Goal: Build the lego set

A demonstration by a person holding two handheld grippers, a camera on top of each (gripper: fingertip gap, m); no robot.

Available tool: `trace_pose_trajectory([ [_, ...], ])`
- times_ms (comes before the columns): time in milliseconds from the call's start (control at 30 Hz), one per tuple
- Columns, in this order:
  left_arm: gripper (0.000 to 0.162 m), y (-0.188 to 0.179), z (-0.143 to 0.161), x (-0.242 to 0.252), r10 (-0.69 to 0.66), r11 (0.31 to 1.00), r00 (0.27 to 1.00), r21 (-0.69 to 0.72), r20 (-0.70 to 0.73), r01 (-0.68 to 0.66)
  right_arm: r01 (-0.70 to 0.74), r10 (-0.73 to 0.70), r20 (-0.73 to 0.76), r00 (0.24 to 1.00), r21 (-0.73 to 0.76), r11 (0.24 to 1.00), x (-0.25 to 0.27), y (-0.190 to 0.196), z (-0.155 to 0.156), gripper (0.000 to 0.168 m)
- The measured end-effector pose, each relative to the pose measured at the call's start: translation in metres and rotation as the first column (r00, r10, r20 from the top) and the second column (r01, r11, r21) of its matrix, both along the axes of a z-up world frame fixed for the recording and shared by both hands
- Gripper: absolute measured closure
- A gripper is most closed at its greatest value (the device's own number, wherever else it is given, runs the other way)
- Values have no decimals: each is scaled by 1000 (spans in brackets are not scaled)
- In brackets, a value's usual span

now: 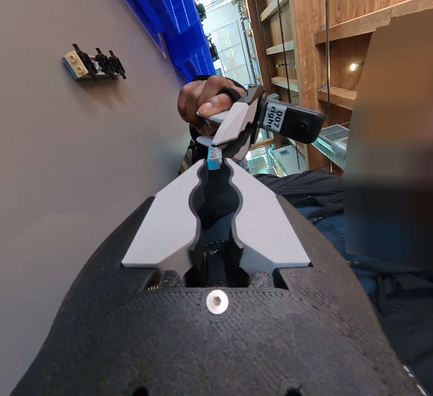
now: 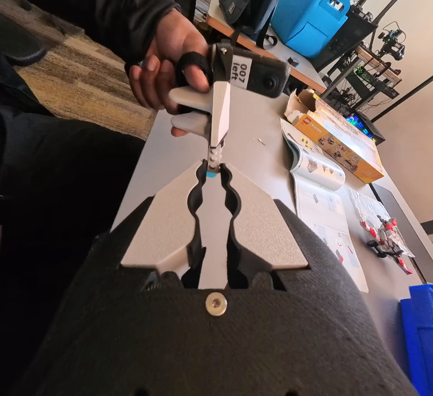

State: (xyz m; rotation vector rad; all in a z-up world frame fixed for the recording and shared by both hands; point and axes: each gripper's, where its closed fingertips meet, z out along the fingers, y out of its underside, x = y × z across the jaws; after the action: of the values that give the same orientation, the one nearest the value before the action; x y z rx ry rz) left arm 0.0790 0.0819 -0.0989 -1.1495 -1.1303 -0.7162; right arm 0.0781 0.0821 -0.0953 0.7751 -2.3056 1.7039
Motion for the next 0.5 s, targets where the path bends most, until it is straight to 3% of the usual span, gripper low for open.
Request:
trace_pose_trajectory([
  [133,141,6,-7,1,2,998,999,-70,-51,-6,-1,1,8,1000,1,1000,3,-2,-3,156],
  [200,150,10,-6,1,12,999,997,-49,-71,-16,11,-11,-6,1000,5,1000,5,-1,-6,156],
  [500,150,17,-10,0,56,997,997,56,-45,-54,32,-32,-23,999,5,999,4,6,-12,156],
])
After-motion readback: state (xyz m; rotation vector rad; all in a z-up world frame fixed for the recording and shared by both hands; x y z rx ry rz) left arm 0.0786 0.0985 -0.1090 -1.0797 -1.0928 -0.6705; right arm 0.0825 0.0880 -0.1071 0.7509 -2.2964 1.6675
